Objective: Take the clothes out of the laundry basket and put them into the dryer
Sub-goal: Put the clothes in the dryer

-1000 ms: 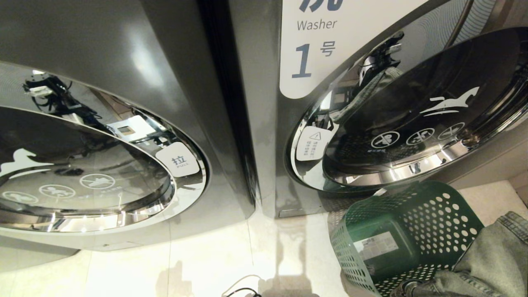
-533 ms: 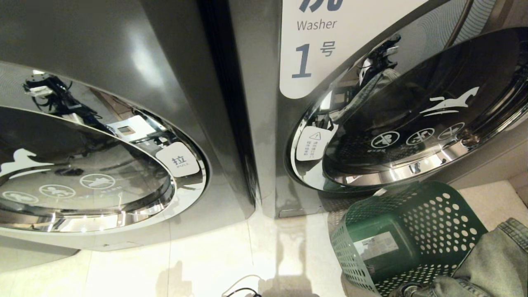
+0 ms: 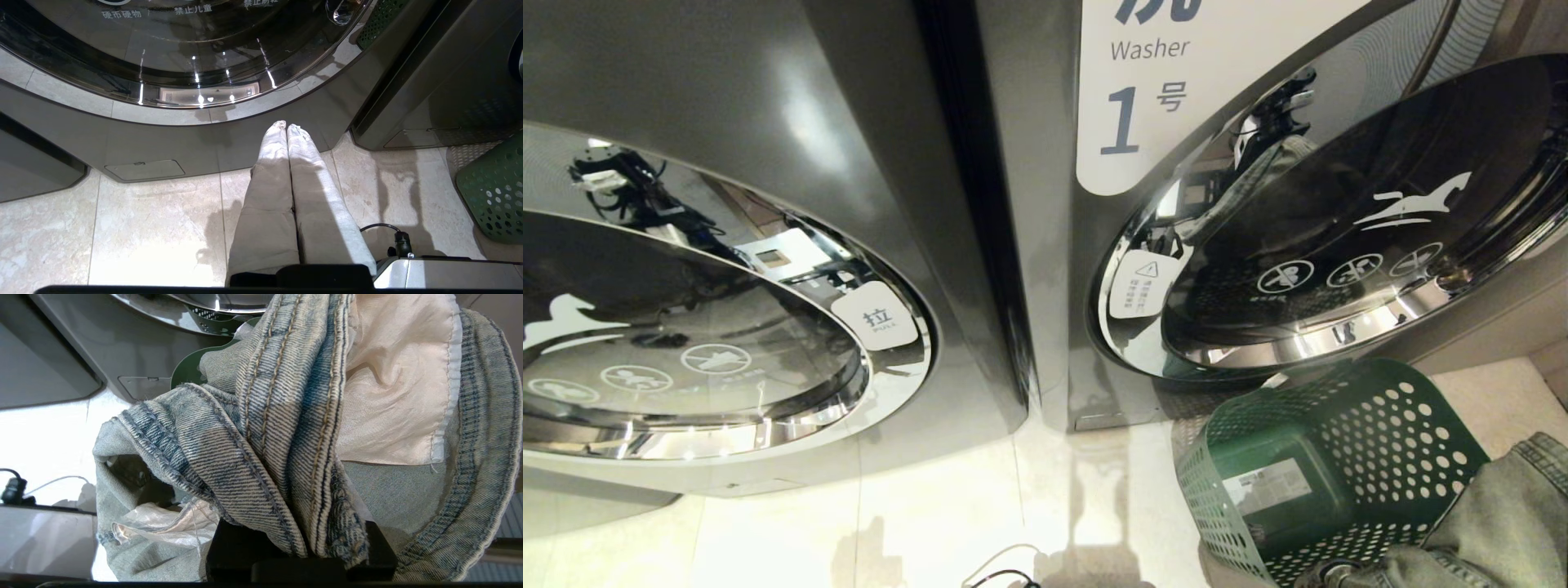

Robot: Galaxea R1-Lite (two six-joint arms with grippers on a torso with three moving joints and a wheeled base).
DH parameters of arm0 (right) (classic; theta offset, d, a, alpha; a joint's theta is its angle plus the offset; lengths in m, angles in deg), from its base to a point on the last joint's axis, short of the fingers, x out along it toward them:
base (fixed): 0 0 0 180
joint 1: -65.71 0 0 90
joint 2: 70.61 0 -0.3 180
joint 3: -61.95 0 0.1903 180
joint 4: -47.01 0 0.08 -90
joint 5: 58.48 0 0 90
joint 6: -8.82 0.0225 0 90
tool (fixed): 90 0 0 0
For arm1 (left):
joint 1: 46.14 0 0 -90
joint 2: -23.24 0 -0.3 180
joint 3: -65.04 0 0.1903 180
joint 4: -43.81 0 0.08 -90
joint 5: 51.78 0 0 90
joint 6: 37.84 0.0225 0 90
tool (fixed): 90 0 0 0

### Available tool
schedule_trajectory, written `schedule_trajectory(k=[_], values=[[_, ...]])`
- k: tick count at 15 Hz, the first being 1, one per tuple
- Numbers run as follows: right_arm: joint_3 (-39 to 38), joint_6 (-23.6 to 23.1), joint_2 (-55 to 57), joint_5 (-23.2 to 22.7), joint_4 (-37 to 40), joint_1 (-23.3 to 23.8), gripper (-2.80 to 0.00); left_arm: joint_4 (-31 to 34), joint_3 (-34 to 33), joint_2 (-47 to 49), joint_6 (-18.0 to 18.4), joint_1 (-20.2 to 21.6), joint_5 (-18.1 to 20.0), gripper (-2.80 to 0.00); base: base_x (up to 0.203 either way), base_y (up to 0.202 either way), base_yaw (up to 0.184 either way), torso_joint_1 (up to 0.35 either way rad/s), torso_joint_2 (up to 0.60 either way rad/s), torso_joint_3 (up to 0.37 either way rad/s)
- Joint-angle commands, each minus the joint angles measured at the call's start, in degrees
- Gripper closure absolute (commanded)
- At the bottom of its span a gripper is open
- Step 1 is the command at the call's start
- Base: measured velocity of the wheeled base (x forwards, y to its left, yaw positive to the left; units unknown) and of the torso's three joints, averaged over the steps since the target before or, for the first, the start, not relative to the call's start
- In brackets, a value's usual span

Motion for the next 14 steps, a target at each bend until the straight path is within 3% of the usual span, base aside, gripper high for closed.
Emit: schedule_trajectory(k=[1,6,14], values=[[0.0,1.0,0.0,0.0,0.1,0.0,0.0,-0.1,-1.7,0.0,0.1,0.0,0.0,0.0,0.0,0.0,0.0,0.0,0.0,0.0],[0.0,1.4,0.0,0.0,0.1,0.0,0.0,-0.1,-1.7,-0.1,-0.2,0.0,0.0,0.0,0.0,0.0,0.0,0.0,0.0,0.008],[0.0,1.3,0.0,0.0,0.1,0.0,0.0,0.0,-1.7,0.0,-0.5,0.0,0.0,0.0,0.0,0.0,0.0,0.003,0.0,0.181]])
